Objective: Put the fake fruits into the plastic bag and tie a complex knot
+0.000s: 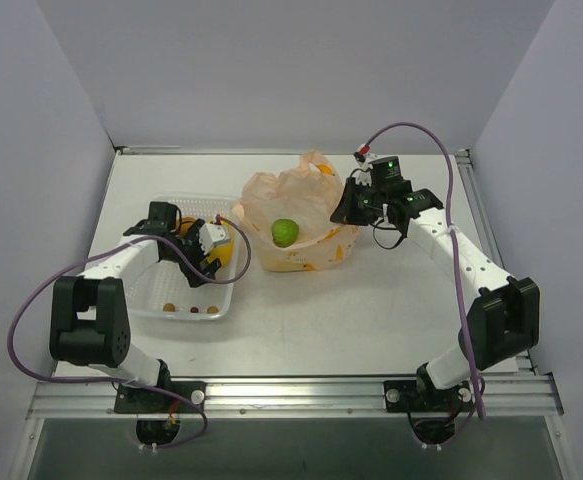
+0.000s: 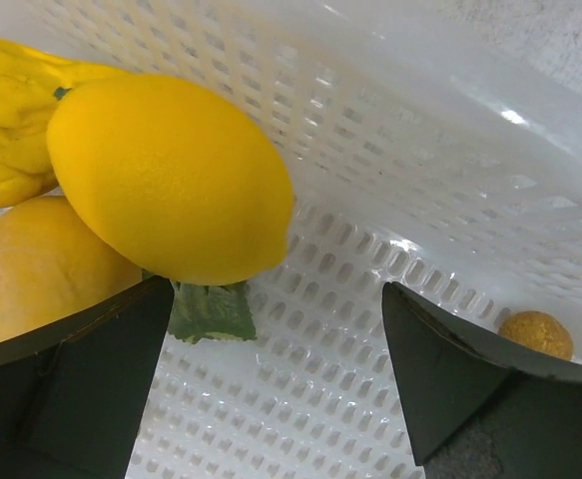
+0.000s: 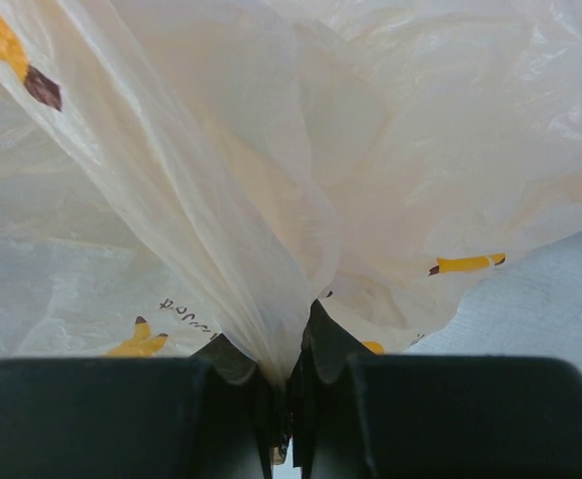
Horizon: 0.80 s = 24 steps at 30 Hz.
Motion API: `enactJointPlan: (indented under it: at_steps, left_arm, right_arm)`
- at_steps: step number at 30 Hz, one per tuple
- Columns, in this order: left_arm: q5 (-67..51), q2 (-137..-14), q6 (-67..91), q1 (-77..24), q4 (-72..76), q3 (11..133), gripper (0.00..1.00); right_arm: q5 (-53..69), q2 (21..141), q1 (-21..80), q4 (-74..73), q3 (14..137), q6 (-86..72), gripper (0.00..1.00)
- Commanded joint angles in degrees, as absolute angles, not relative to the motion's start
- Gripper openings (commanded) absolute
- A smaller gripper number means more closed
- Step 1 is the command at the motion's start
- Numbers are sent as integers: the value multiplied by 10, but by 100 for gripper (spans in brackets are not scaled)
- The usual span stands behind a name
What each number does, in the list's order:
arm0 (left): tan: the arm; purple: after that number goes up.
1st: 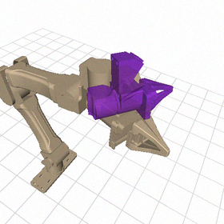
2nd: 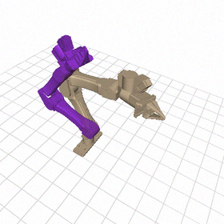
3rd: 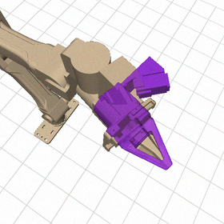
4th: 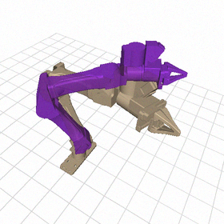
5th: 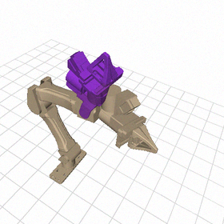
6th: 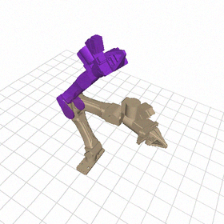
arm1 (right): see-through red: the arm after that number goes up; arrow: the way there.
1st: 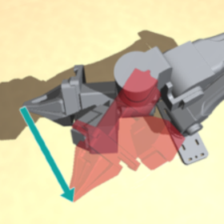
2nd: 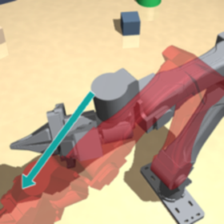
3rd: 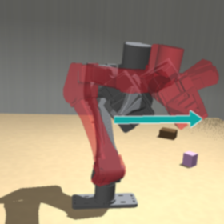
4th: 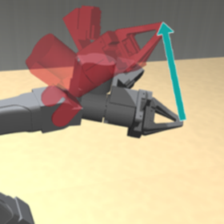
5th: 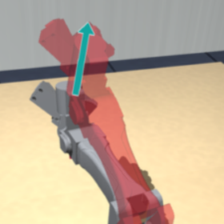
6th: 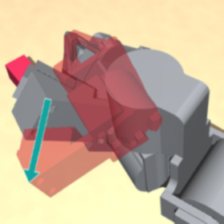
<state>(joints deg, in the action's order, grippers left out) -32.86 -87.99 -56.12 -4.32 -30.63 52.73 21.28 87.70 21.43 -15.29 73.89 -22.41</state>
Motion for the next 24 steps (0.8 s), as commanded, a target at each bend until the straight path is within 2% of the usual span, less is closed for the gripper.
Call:
enactJointPlan:
  at_steps: [1,10,24]
  left_arm:
    - [-345,-868,-529,-40,-273,566,97]
    - [-320,-827,-464,-37,-268,574,97]
    - [-302,-909,-337,-69,-200,598,97]
  right_arm:
    - [211,867,214,-156,756,-220,0]
    - [215,874,214,-159,763,-221,0]
    - [214,890,214,-159,776,-223,0]
